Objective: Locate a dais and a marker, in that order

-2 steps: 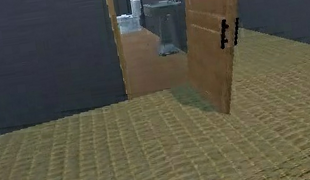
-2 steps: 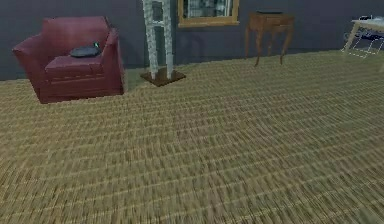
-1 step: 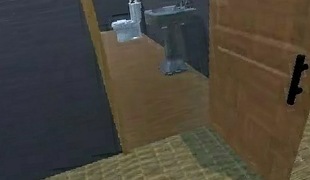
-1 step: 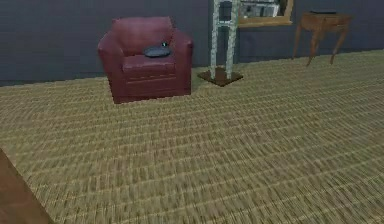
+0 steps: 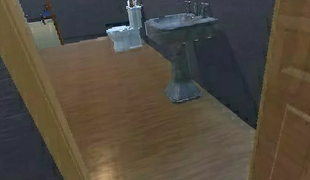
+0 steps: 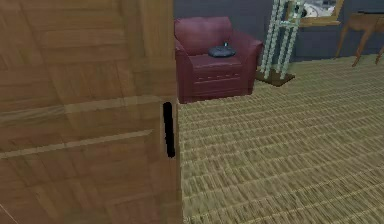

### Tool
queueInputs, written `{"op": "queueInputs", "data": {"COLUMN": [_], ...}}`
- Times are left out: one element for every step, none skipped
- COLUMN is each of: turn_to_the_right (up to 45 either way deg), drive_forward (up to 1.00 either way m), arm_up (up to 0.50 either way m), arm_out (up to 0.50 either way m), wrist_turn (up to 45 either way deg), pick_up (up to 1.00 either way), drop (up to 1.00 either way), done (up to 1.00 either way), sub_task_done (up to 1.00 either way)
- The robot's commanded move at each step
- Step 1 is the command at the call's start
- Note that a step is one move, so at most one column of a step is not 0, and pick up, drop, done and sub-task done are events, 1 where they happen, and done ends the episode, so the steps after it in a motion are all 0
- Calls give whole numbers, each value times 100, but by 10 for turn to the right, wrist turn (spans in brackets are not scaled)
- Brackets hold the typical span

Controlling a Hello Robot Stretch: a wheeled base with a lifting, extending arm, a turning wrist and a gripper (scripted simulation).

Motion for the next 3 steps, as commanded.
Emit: {"op": "queueInputs", "data": {"turn_to_the_right": [150,0,-210], "drive_forward": [0,55,0], "arm_up": [0,0,0], "arm_out": [0,0,0], "wrist_turn": [0,0,0], "pick_up": [0,0,0], "drop": [0,0,0], "done": [0,0,0], "sub_task_done": [0,0,0]}}
